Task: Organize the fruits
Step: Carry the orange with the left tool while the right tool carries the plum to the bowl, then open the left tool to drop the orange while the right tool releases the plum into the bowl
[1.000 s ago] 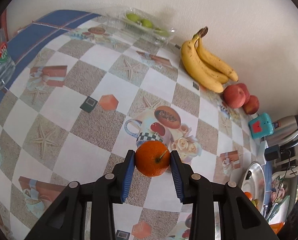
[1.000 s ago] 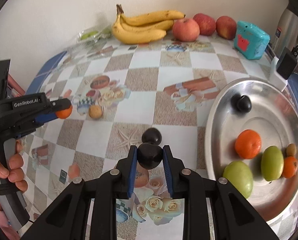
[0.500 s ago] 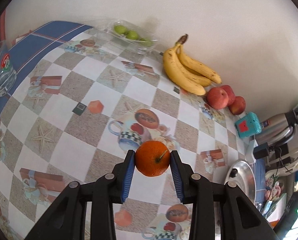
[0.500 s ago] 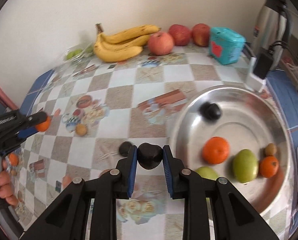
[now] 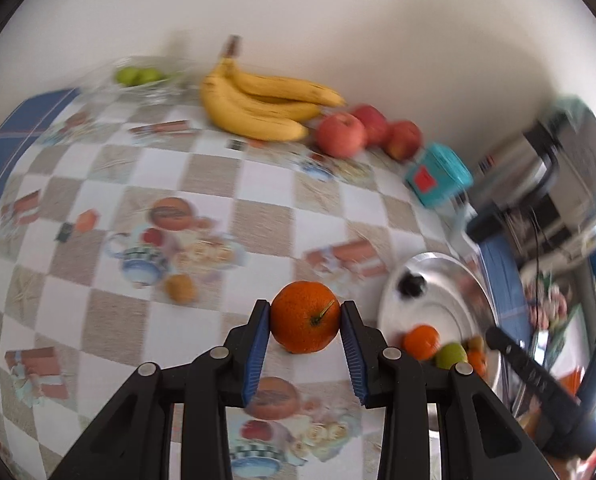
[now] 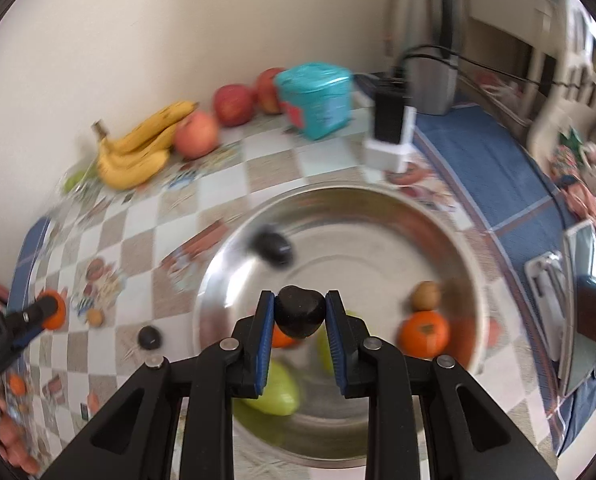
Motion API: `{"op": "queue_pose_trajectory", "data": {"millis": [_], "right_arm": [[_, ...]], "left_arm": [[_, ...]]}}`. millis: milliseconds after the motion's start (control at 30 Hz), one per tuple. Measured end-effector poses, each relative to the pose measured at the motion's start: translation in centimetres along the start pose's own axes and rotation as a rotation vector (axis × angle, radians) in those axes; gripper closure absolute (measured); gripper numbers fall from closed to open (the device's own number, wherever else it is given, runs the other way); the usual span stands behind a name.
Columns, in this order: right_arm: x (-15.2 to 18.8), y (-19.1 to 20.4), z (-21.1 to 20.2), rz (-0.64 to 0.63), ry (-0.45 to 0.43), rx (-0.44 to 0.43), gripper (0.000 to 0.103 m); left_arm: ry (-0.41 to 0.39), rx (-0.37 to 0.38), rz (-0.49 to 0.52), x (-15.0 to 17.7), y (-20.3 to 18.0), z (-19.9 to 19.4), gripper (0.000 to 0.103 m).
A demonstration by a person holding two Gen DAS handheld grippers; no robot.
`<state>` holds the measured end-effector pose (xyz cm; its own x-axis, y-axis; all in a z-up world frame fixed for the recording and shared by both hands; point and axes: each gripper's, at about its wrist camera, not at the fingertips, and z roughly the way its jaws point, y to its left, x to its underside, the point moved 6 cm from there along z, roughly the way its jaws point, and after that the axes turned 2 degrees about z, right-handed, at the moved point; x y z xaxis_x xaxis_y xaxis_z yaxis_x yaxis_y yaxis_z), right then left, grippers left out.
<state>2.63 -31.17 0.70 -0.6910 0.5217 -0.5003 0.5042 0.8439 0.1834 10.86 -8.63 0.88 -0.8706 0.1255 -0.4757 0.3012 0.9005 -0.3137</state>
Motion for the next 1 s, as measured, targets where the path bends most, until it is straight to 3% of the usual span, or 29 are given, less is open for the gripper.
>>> {"op": "queue_pose_trajectory", "data": {"millis": [300,467,667,1000], "right_arm": [[-1.0,-4.5,-0.6,0.060,-0.027,0.055,0.077],[-1.2,-4.5,0.1,0.050,-0.029,0.033,0.077],[-1.1,-4.1,1.5,0.056,-0.009,-0.020,0.077],[-1.1,-4.6,2.9,0.062,0.009,-0.020,0.077]], "left_arm": [[0.027,0.044,0.064,0.6,-4.7,1.8,0.065],[0.036,0.047,0.092,0.8,-6.3,3.0,0.065],[0.048,0.051,0.059,0.5,-6.7,4.8,0.065],[0.064,0.062,0.089,0.5,-9.0,6.8,0.065]]}}
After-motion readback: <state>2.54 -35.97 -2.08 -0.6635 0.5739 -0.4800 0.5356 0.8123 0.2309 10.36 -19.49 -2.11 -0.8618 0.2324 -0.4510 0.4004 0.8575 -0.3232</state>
